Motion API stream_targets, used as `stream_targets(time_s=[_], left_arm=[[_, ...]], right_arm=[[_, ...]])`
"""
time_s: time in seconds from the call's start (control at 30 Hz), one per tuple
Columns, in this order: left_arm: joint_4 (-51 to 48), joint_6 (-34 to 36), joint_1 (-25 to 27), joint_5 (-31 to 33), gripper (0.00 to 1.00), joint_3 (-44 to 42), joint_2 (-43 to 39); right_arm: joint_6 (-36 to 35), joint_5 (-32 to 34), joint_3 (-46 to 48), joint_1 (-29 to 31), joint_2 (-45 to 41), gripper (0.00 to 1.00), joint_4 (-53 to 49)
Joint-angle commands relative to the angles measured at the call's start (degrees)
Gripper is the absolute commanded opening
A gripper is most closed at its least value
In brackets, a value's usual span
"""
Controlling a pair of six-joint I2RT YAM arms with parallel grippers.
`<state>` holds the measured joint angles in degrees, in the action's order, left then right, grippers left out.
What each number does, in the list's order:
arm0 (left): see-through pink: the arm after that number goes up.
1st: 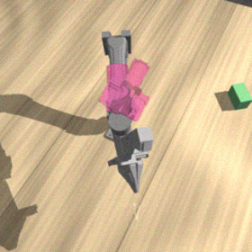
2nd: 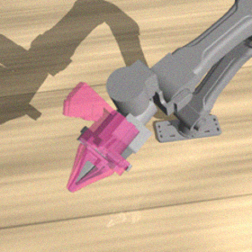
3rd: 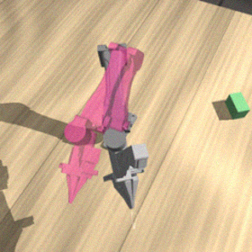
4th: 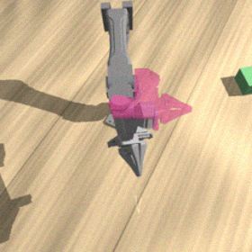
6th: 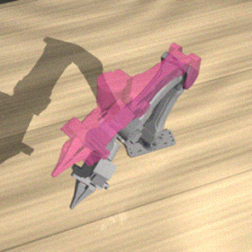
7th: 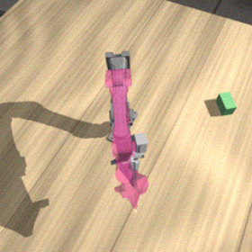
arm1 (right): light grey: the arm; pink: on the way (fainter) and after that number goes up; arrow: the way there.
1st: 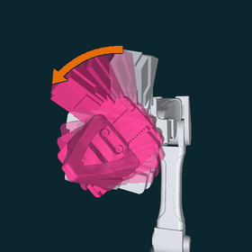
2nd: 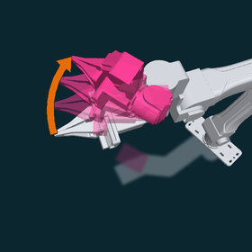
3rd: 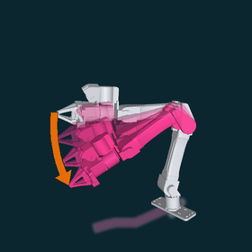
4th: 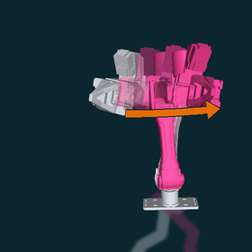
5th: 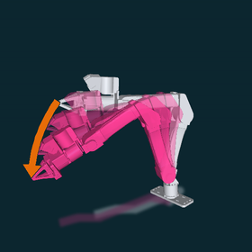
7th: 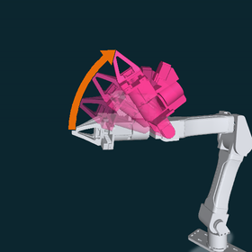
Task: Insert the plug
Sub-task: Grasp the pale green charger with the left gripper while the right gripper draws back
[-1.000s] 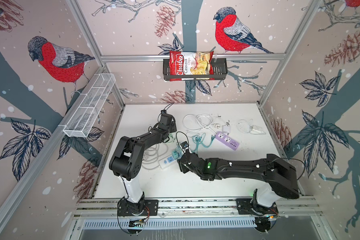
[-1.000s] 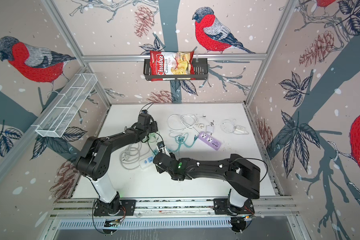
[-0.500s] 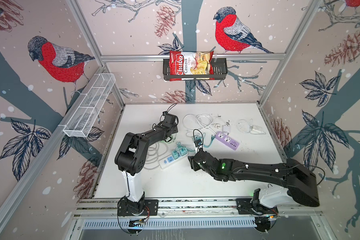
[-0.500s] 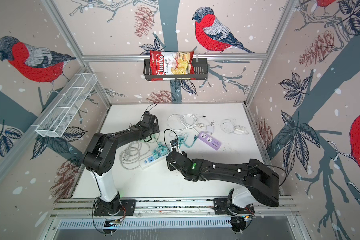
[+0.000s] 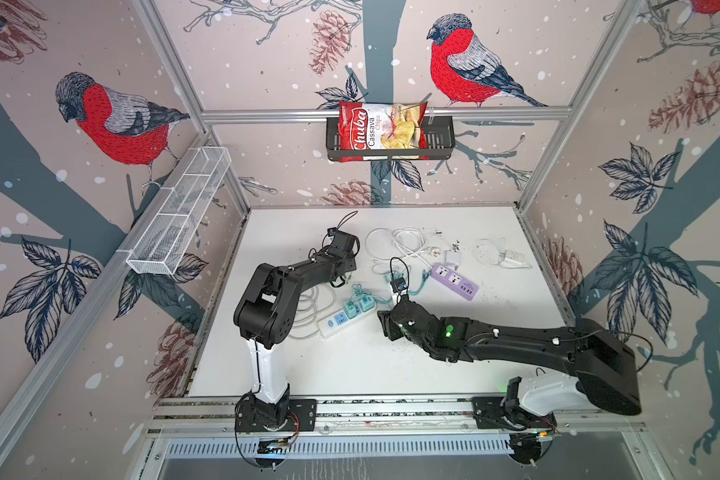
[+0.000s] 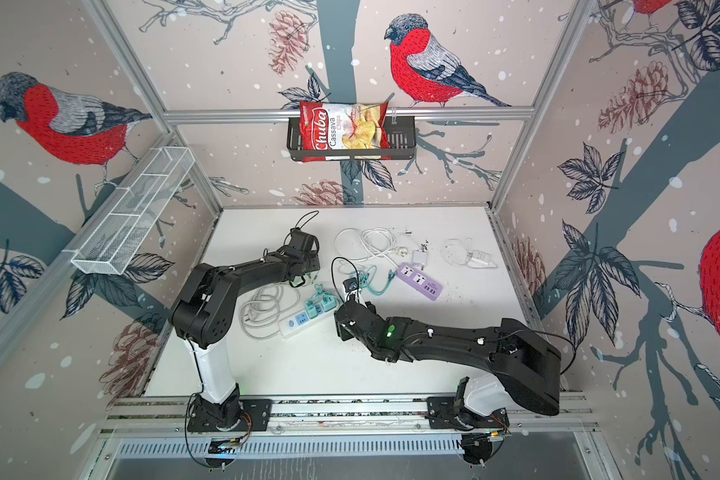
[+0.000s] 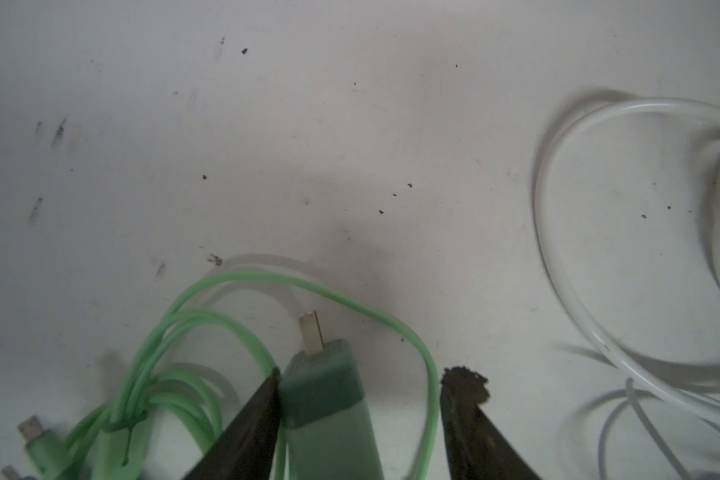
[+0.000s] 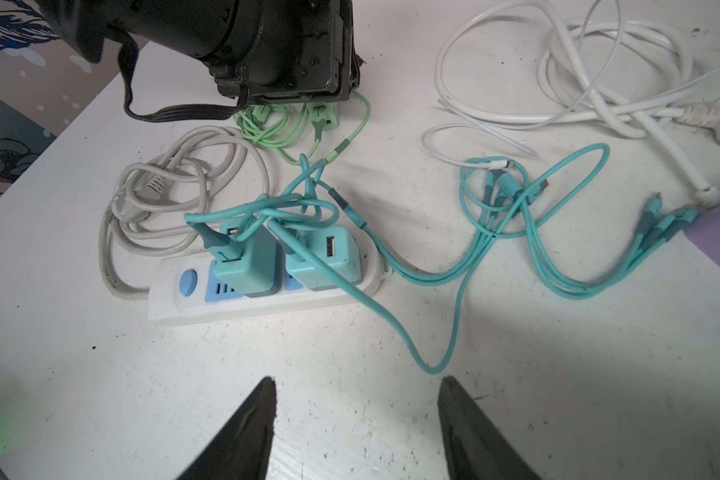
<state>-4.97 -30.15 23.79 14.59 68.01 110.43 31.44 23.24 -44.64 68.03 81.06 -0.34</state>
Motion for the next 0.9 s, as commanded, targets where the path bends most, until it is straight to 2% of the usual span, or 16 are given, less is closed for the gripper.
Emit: stream_targets(time_s=[0.0, 0.2, 0.33, 0.43, 0.63, 0.87], left_arm=[[0.3, 0.0, 0.0, -1.2, 0.56, 1.3, 1.1], [-0.8, 0.5, 1.6, -2.4, 0.5, 4.7, 4.1], [-0.7, 0.5, 2.0, -2.7, 0.49, 4.6, 4.6], [-0.7, 0.6, 2.0, -3.0, 0.44, 4.4, 4.9], [-0.9, 0.7, 2.1, -3.8, 0.22, 4.3, 5.1], [-0.3, 1.3, 2.3, -3.3, 0.07, 2.1, 3.1]], right_arm=[[0.2, -0.1, 0.3, -0.3, -0.2, 0.63, 1.4], [0.7, 1.1, 0.5, -0.8, -1.0, 0.62, 0.6], [0.9, 1.5, 1.4, -1.6, -2.7, 0.62, 0.4], [1.0, 1.4, 2.5, -2.6, -4.3, 0.62, 0.3], [1.0, 2.3, 4.2, -4.1, -7.3, 0.63, -0.9], [1.2, 2.4, 5.4, -4.6, -9.0, 0.63, -0.8]])
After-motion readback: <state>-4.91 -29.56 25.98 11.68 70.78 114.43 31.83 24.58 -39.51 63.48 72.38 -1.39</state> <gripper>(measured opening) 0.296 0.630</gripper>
